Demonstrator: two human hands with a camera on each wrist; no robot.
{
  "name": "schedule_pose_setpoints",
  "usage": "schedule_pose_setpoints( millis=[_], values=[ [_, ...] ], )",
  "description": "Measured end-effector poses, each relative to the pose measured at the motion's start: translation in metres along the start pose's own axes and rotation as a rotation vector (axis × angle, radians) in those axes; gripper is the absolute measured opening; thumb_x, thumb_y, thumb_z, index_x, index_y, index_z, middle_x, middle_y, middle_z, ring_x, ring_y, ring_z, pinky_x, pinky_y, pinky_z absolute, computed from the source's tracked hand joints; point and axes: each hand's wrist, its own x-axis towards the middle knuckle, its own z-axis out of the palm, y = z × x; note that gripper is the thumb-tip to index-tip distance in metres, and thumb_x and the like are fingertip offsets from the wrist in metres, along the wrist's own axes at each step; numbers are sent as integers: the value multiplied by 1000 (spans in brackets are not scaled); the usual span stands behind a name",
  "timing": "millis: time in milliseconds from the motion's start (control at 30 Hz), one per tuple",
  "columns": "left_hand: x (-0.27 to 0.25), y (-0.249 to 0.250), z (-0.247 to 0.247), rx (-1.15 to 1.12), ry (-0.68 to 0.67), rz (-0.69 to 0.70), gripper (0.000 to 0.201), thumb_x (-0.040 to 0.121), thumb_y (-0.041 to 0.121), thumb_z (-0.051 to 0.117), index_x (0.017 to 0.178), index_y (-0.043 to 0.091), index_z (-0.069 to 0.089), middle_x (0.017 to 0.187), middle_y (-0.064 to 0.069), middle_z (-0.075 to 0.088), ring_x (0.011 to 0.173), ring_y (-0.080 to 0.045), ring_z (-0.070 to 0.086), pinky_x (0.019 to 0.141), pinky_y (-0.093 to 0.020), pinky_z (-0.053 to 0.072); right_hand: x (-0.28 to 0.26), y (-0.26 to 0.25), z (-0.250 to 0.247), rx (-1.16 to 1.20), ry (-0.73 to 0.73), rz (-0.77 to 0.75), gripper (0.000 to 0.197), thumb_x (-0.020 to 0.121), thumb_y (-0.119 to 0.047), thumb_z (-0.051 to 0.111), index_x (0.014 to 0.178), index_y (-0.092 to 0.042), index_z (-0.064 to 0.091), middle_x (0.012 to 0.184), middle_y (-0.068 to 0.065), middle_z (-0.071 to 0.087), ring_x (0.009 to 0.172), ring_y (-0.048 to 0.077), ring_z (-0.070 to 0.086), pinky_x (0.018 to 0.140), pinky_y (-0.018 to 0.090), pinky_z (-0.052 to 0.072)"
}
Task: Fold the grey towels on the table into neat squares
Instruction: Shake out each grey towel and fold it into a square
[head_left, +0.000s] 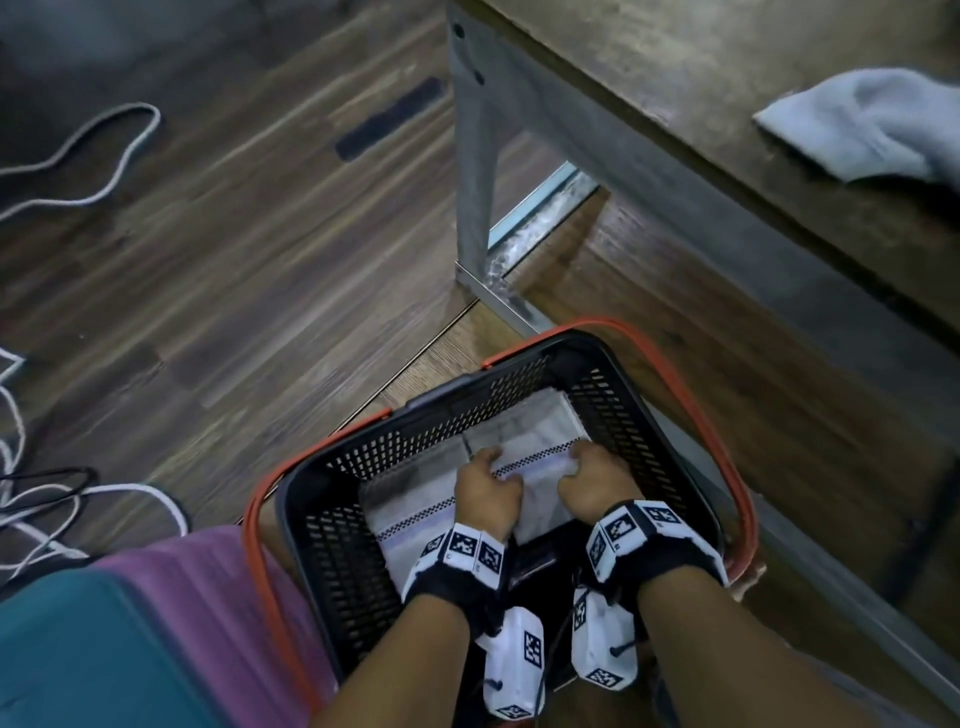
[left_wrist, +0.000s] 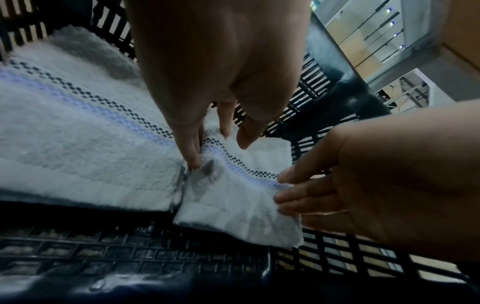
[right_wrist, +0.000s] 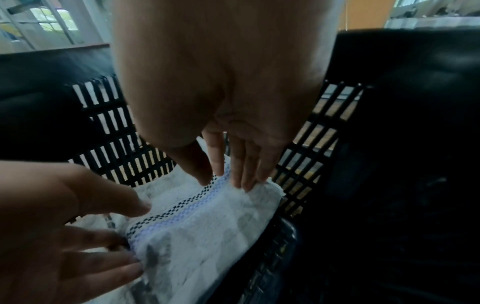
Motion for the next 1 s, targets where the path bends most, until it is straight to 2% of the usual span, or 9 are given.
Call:
schedule_pose_setpoints(
  millis=[167, 233, 333, 467, 567, 700, 867, 933, 1000],
  values=[
    [-7, 4, 0, 169, 85, 53, 46, 93, 9, 61, 138, 5, 50, 143, -14, 33, 129, -30, 48, 110, -30, 39, 2, -6, 5, 24, -113, 101, 50, 103, -14, 44, 152, -6, 36, 154, 16, 43, 137, 31, 46, 105, 32, 41],
    [-10, 8, -2, 290, 41, 131, 38, 94, 9, 57, 132, 8, 53, 142, -13, 29, 131, -32, 44, 111, -35, 39, 2, -11, 6, 29, -118, 80, 51, 103, -17, 45, 152, -6, 36, 155, 14, 42, 138, 30, 45, 107, 31, 39],
    [-9, 13, -8, 659, -153, 204, 35, 95, 18, 51, 129, 14, 55, 153, -9, 21, 142, -33, 27, 110, -48, 40, 5, -19, 11, 18, -104, 53, 49, 100, -15, 49, 148, -6, 43, 154, 15, 43, 138, 31, 45, 109, 33, 41],
    [-5, 16, -14, 848, -283, 64, 52, 91, 16, 54, 142, 18, 45, 164, 3, 5, 152, -29, -1, 115, -54, 30, 9, -15, 12, 77, -61, 24, 62, 99, -15, 48, 157, -12, 27, 163, 11, 27, 148, 28, 31, 116, 34, 33],
    [-10, 20, -14, 819, -235, 77, 52, 90, 17, 52, 141, 17, 45, 160, -2, 19, 146, -31, 22, 112, -49, 37, 6, -13, 2, 131, -75, -3, 62, 99, -17, 48, 158, -14, 28, 162, 12, 31, 145, 30, 36, 115, 34, 35],
    [-24, 34, -20, 677, -119, 147, 45, 92, 19, 51, 137, 12, 50, 146, -11, 43, 132, -30, 47, 104, -44, 46, -8, -18, -12, 131, -44, -85, 49, 99, -24, 50, 147, -14, 45, 150, 14, 48, 133, 31, 50, 106, 32, 42],
    [-42, 59, -40, 396, -109, 271, 38, 93, 15, 55, 130, 10, 54, 127, -12, 60, 108, -23, 63, 92, -36, 54, -48, -38, -41, 146, -24, -175, 19, 97, -19, 53, 102, -8, 69, 112, 16, 66, 100, 30, 63, 86, 35, 50],
    [-51, 67, -53, 193, -206, 304, 31, 93, -2, 49, 121, 7, 58, 112, -11, 64, 85, -6, 65, 70, -17, 54, -72, -43, -61, 147, 26, -235, 25, 98, -19, 51, 96, -1, 68, 97, 21, 64, 86, 34, 61, 77, 37, 50],
    [-64, 72, -65, 103, -233, 284, 32, 92, -12, 41, 102, 11, 62, 90, -6, 62, 69, -9, 58, 56, -18, 46, -98, -44, -79, 124, 89, -281, 33, 100, -21, 49, 108, 4, 68, 97, 23, 66, 86, 37, 62, 73, 41, 50]
  ],
)
